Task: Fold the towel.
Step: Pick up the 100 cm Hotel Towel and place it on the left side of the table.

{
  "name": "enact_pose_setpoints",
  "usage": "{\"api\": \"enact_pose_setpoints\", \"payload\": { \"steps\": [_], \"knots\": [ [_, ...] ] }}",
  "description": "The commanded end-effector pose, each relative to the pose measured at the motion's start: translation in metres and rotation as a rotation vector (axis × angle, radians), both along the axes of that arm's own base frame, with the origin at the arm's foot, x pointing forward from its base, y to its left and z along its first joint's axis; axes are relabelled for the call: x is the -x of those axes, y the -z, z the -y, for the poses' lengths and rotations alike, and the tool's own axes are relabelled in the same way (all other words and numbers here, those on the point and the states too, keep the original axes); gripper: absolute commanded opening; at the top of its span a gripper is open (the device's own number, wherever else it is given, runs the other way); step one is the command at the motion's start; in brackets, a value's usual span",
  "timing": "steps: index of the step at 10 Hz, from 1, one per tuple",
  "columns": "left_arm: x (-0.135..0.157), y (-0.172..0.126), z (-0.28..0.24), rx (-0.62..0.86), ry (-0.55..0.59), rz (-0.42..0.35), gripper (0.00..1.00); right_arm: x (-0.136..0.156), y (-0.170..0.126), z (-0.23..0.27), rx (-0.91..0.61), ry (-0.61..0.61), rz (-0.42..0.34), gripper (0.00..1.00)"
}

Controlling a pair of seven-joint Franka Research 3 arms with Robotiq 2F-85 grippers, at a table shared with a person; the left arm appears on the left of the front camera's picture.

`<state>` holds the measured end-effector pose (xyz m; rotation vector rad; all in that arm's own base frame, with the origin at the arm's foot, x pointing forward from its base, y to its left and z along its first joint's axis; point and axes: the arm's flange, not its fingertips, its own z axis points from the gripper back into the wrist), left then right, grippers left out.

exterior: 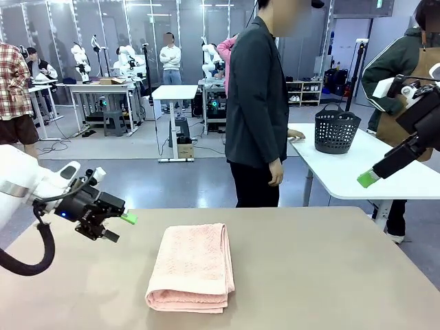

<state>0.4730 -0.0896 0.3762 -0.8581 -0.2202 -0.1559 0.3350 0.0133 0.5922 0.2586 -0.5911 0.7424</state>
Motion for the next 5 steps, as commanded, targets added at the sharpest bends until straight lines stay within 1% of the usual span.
{"api": "enact_pose_setpoints", "payload": {
  "steps": [1, 2, 3, 5],
  "knots": [
    [-0.0006, 0.0111, 0.0065, 0.011, -0.036, 0.032, 1.0, 0.0003, 0.0001, -0.0006, 0.002, 0.016, -0.008, 1.0],
    [-0.0009, 0.0123, 0.0051, 0.012, -0.035, 0.036, 1.0, 0.0003, 0.0001, -0.0006, 0.002, 0.016, -0.008, 1.0],
    [-0.0009, 0.0057, 0.0043, 0.006, -0.017, -0.005, 1.0, 0.0003, 0.0001, -0.0006, 0.002, 0.016, -0.008, 1.0],
    [-0.0009, 0.0057, 0.0043, 0.006, -0.017, -0.005, 1.0, 0.0003, 0.0001, -0.0006, 0.002, 0.016, -0.008, 1.0]
  ]
}}
